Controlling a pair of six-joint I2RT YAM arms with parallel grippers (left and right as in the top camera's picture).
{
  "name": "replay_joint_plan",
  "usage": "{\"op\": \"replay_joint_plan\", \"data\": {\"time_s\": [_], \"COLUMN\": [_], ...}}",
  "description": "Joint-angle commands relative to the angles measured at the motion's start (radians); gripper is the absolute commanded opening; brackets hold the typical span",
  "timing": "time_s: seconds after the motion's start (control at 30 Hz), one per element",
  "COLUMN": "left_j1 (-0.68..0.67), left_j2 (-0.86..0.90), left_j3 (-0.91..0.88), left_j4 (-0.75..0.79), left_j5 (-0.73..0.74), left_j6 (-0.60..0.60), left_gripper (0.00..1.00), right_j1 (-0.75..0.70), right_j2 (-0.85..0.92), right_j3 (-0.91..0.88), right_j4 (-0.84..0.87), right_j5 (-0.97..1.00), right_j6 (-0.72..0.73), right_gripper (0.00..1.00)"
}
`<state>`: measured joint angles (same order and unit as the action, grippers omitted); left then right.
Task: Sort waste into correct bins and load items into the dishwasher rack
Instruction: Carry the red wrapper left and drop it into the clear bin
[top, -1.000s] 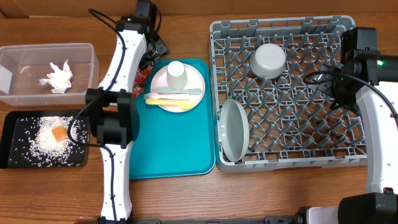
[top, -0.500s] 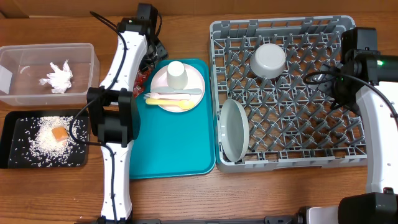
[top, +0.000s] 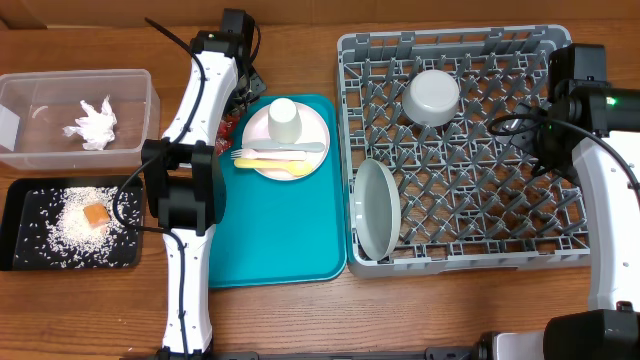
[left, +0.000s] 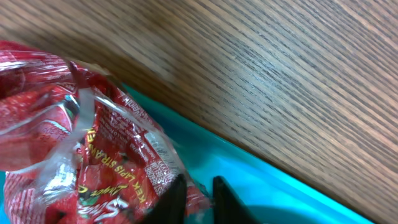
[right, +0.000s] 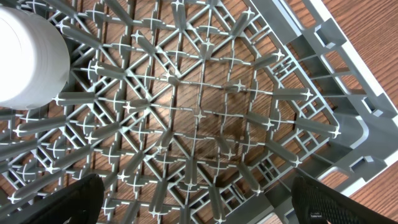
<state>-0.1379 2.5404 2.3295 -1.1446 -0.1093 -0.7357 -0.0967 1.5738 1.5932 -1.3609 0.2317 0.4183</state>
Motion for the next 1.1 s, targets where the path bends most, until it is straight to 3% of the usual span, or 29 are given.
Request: {"op": "replay_joint_plan", "data": {"time_s": [0.0, 0.17, 0.33, 0.87, 1.07], "left_j1": [-0.005, -0.005, -0.005, 0.074, 0.187], "left_j2": [0.018, 0.016, 0.016, 0.016, -0.008], "left_j3": [-0.003, 0.007, 0.087, 0.816, 0.813], "left_j4": [-0.003, -0.023, -0.118, -0.516, -0.545], "left_j5": [-0.036, -0.037, -0.059, -0.104, -0.171], "left_j6": [0.052, 0.138, 0.151, 0.232, 0.267], "left_gripper": [0.04, 0.04, 0.04, 0.04, 0.04], "right_j1": [-0.001, -0.001, -0.001, -0.001, -0.001], "right_j2": [-0.004, -0.004, -0.004, -0.004, -0.004], "right_j3": [0.011, 0.011, 0.011, 0.011, 0.011], "right_j4": [0.006, 0.006, 0.006, 0.006, 0.006], "right_j5": [-0.002, -0.002, -0.002, -0.002, -0.002], "right_j6": [0.000, 0.000, 0.000, 0.000, 0.000], "right_gripper": [1.00, 1.00, 1.00, 1.00, 1.00]}}
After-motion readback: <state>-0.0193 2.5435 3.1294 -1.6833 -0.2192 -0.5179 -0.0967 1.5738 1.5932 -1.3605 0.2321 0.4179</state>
